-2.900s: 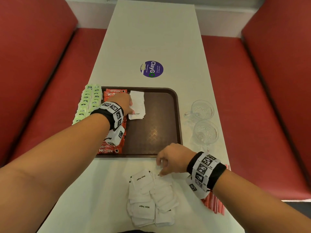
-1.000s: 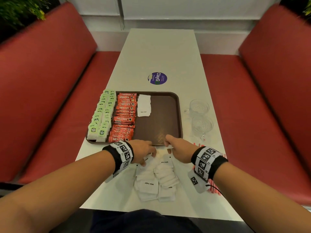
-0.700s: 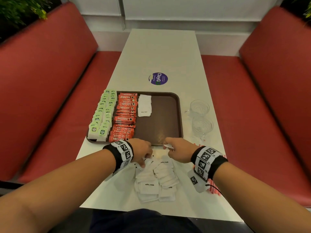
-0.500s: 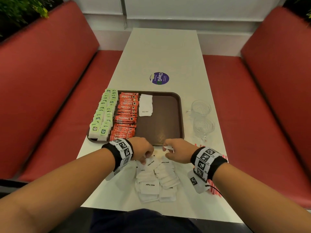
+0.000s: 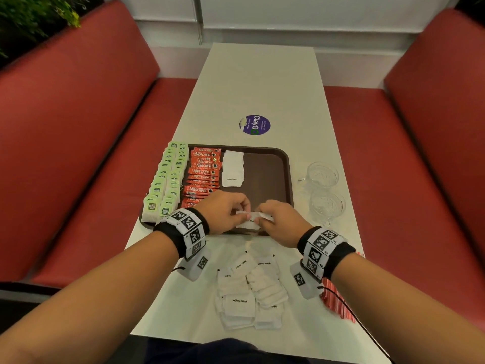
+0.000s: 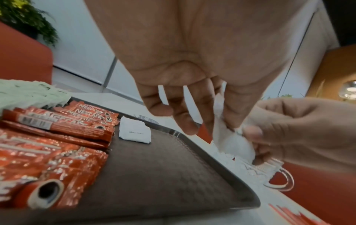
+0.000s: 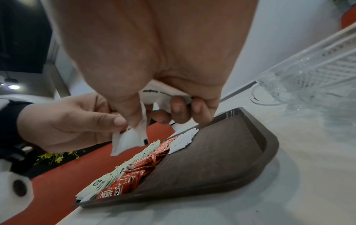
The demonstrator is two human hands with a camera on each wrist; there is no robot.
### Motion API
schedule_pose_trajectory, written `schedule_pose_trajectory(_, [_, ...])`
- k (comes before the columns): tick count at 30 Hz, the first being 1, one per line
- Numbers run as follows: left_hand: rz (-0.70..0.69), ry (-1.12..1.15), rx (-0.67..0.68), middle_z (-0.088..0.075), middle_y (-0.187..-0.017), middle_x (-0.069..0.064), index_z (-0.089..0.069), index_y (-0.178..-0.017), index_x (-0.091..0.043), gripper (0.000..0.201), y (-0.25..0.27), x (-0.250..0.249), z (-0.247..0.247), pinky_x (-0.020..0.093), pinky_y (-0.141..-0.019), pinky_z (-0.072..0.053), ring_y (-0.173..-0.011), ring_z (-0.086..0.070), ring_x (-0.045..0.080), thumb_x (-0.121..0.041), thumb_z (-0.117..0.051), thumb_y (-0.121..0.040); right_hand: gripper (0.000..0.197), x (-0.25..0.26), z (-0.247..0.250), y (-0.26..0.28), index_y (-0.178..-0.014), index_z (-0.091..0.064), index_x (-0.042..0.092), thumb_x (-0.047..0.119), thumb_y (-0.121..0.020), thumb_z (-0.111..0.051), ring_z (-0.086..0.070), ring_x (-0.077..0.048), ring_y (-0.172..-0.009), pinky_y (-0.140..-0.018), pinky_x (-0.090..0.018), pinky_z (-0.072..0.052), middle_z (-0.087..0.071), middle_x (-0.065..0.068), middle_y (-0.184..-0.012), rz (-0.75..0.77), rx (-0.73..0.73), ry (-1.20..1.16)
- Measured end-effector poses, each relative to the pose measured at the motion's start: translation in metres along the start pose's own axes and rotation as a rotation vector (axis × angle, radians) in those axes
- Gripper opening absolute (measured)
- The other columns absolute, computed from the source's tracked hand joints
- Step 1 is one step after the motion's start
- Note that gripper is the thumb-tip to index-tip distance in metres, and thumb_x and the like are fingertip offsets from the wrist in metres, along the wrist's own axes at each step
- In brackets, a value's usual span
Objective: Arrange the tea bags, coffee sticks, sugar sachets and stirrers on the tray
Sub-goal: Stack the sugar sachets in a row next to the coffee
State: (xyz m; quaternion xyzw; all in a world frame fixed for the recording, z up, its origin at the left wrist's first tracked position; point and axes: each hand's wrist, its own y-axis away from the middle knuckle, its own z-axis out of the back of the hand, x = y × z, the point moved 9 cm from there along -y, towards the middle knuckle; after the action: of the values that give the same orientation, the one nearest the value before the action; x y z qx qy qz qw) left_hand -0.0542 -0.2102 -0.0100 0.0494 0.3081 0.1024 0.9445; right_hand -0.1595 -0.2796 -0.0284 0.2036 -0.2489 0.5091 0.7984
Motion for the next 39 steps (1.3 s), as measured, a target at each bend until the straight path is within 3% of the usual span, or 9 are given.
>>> schedule_pose_trajectory(6, [-0.052, -0.136, 0.042, -0.062, -0.091, -0.008, -0.069, -0.103, -0.024, 0.018, -0.014, -0.002, -0.005, 0.028, -0.072, -0.042, -0.081, -0.053, 0.009, -0.038, -0.062, -0.094, 0.013, 0.004, -0.001, -0.009, -0.098, -0.063, 0.017, 0.025, -0.101, -0.054, -0.054, -0.018, -0.08, -0.076, -0.036, -0.047, -0.056, 0.0, -0.09, 0.01, 0.024, -0.018])
schedule_pose_trajectory(11, [0.094, -0.19, -0.007, -0.066, -0.099, -0.003, -0.068, -0.111, -0.024, 0.02, -0.037, 0.03, 0.016, 0.03, -0.077, -0.043, -0.093, -0.059, 0.017, -0.033, -0.06, -0.095, 0.018, -0.012, -0.001, -0.009, -0.118, -0.047, 0.02, 0.023, -0.101, -0.049, -0.059, -0.016, -0.076, -0.075, -0.035, -0.05, -0.063, 0.002, -0.098, -0.151, 0.04, -0.213])
schedule_pose_trajectory(14, [0.242, -0.228, -0.08, -0.067, -0.104, 0.002, -0.067, -0.114, -0.02, 0.022, -0.055, 0.059, 0.041, 0.031, -0.079, -0.046, -0.099, -0.06, 0.022, -0.03, -0.06, -0.096, 0.011, -0.017, 0.003, -0.008, -0.093, -0.039, 0.019, 0.015, -0.098, -0.048, -0.042, -0.014, -0.056, -0.057, -0.032, -0.039, -0.051, -0.001, -0.069, -0.18, 0.039, -0.259])
schedule_pose_trajectory(16, [0.316, -0.245, -0.083, -0.067, -0.109, 0.003, -0.068, -0.115, -0.02, 0.024, -0.066, 0.078, 0.048, 0.029, -0.08, -0.045, -0.101, -0.06, 0.022, -0.03, -0.064, -0.094, 0.017, -0.021, 0.006, -0.01, -0.082, -0.038, 0.018, 0.013, -0.095, -0.048, -0.044, -0.017, -0.055, -0.056, -0.032, -0.039, -0.05, 0.001, -0.064, -0.193, 0.031, -0.246])
schedule_pose_trajectory(20, [0.351, -0.287, 0.017, -0.068, -0.113, 0.003, -0.069, -0.116, -0.019, 0.028, -0.088, 0.095, 0.043, 0.027, -0.08, -0.044, -0.101, -0.061, 0.021, -0.031, -0.067, -0.091, 0.011, -0.027, 0.005, -0.014, -0.086, -0.044, 0.013, 0.015, -0.096, -0.047, -0.064, -0.021, -0.067, -0.058, -0.032, -0.047, -0.064, 0.003, -0.075, -0.193, 0.053, -0.205])
schedule_pose_trajectory(22, [0.354, -0.302, 0.051, -0.069, -0.111, 0.004, -0.07, -0.114, -0.017, 0.028, -0.097, 0.097, 0.04, 0.027, -0.079, -0.045, -0.099, -0.061, 0.021, -0.032, -0.068, -0.091, 0.013, -0.029, 0.006, -0.018, -0.091, -0.047, 0.014, 0.021, -0.102, -0.046, -0.06, -0.021, -0.07, -0.061, -0.034, -0.046, -0.062, -0.003, -0.078, -0.175, 0.054, -0.155])
schedule_pose_trajectory(26, [0.377, -0.332, 0.085, -0.069, -0.11, 0.005, -0.072, -0.112, -0.015, 0.031, -0.113, 0.097, 0.034, 0.031, -0.084, -0.052, -0.099, -0.063, 0.022, -0.036, -0.071, -0.088, 0.021, -0.03, 0.008, -0.021, -0.091, -0.057, 0.017, 0.025, -0.105, -0.044, -0.052, -0.01, -0.07, -0.063, -0.026, -0.041, -0.058, 0.003, -0.079, -0.142, 0.044, -0.128])
schedule_pose_trajectory(31, [0.441, -0.396, 0.137, -0.067, -0.111, 0.004, -0.071, -0.113, -0.016, 0.039, -0.123, 0.105, 0.032, 0.032, -0.084, -0.052, -0.1, -0.063, 0.023, -0.042, -0.074, -0.084, 0.02, -0.037, 0.007, -0.022, -0.099, -0.065, 0.017, 0.027, -0.105, -0.047, -0.054, -0.008, -0.074, -0.065, -0.022, -0.04, -0.06, 0.006, -0.081, -0.164, 0.032, -0.111])
schedule_pose_trajectory(39, [0.464, -0.492, 0.066, -0.064, -0.108, 0.003, -0.059, -0.116, -0.019, 0.057, -0.127, 0.105, 0.039, 0.041, -0.088, -0.054, -0.099, -0.062, 0.025, -0.053, -0.079, -0.075, 0.016, -0.036, 0.007, -0.026, -0.098, -0.064, 0.019, 0.025, -0.104, -0.05, -0.054, -0.005, -0.071, -0.066, -0.025, -0.042, -0.055, 0.015, -0.075, -0.168, 0.022, -0.139])
